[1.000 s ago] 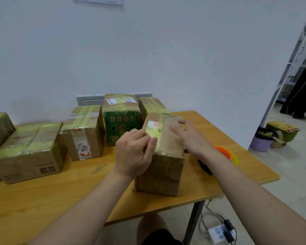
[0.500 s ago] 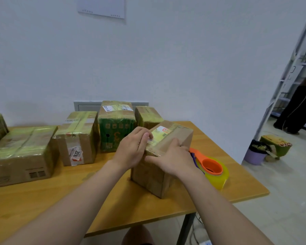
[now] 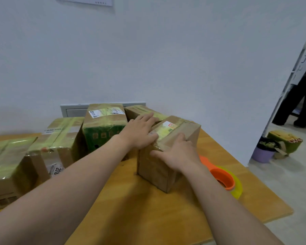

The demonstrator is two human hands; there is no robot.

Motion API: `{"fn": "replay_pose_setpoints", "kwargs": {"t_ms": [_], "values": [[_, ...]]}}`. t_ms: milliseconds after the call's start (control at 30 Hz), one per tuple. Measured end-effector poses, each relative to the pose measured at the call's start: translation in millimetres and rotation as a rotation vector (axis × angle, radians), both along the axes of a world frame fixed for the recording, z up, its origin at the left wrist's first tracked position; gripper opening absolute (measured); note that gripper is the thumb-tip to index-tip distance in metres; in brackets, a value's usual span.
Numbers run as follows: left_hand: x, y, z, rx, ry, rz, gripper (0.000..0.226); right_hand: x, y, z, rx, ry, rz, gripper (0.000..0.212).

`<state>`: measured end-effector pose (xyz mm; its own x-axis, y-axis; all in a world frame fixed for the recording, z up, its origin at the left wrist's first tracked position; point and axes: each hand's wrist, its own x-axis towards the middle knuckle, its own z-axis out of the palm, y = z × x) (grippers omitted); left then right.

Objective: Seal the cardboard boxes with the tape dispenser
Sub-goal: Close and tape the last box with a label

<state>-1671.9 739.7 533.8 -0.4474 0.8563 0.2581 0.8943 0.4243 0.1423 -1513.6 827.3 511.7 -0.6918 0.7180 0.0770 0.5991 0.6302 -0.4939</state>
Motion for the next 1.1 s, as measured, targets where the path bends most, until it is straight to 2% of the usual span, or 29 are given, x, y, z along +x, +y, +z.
{"fn": "replay_pose_setpoints", "kwargs": {"t_ms": [67, 200, 300, 367, 500, 633, 700, 767, 967, 1033, 1100], "values": [[-11, 18, 7, -0.083, -0.046, 0.008, 0.083, -7, 9, -1, 0.000, -0.003, -0.003, 0.112], [-39, 53, 6, -0.219, -0.166, 0.054, 0.089, -16, 35, -3, 0.030, -0.012, -0.003, 0.111], [-53, 72, 3, -0.179, -0.180, 0.099, 0.096, -19, 55, 0, 0.010, -0.018, -0.021, 0.114], [-61, 77, 1, -0.134, -0.132, 0.172, 0.092, -20, 66, 2, -0.038, -0.002, -0.030, 0.121], [-82, 66, -4, -0.163, -0.054, 0.276, 0.066, -15, 87, 8, -0.080, -0.004, -0.031, 0.132], [-82, 67, 10, -0.219, 0.008, 0.164, 0.053, -9, 109, 10, -0.166, 0.051, 0.005, 0.134], [-78, 65, 15, -0.229, -0.013, 0.126, 0.059, -8, 116, 10, -0.216, 0.107, 0.026, 0.135], [-77, 59, 17, -0.197, -0.012, 0.122, 0.062, -10, 121, 8, -0.234, 0.146, 0.063, 0.132], [-63, 46, 12, -0.145, 0.111, -0.002, 0.045, -28, 134, -8, -0.444, 0.336, 0.163, 0.117], [-63, 42, 11, -0.151, 0.162, 0.034, 0.038, -40, 139, -11, -0.515, 0.374, 0.192, 0.111], [-65, 38, 8, -0.096, 0.138, 0.088, 0.037, -50, 146, -14, -0.563, 0.391, 0.226, 0.105]]}}
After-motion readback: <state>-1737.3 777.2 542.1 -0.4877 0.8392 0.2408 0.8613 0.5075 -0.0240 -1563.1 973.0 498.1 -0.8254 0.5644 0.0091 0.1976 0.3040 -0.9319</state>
